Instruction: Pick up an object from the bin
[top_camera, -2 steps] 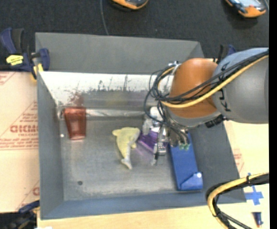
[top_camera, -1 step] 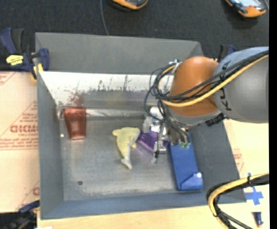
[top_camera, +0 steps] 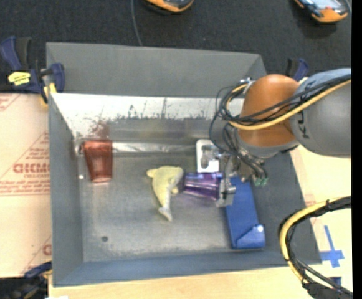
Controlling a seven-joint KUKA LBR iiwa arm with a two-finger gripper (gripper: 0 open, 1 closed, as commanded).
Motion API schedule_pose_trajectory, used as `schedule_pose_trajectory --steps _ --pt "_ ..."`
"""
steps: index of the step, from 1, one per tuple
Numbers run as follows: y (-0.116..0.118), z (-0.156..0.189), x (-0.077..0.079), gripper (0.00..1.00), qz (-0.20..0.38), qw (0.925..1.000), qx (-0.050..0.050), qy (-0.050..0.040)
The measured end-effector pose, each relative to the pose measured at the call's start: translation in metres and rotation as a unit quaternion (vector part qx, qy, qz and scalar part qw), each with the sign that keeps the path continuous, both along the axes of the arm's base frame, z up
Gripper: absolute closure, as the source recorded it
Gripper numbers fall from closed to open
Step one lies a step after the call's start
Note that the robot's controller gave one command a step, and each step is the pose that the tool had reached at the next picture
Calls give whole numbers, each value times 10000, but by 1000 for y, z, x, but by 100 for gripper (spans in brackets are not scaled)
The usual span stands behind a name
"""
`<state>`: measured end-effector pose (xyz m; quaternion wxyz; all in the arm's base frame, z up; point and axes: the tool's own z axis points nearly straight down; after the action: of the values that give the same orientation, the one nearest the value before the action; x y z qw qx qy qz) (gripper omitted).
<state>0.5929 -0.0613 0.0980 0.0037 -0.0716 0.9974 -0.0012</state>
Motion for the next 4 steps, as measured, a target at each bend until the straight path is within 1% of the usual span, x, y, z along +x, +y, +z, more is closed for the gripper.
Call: schedule_pose_trajectory --steps 1,2,3,4 --pt "-29 -25 24 0 1 10000 20 9" --pt "-30 -24 25 0 153 9999 5 -2" --pt "-3 -25 20 0 1919 9814 -11 -17" --pt "7 -24 21 100 1900 9818 -16 -9"
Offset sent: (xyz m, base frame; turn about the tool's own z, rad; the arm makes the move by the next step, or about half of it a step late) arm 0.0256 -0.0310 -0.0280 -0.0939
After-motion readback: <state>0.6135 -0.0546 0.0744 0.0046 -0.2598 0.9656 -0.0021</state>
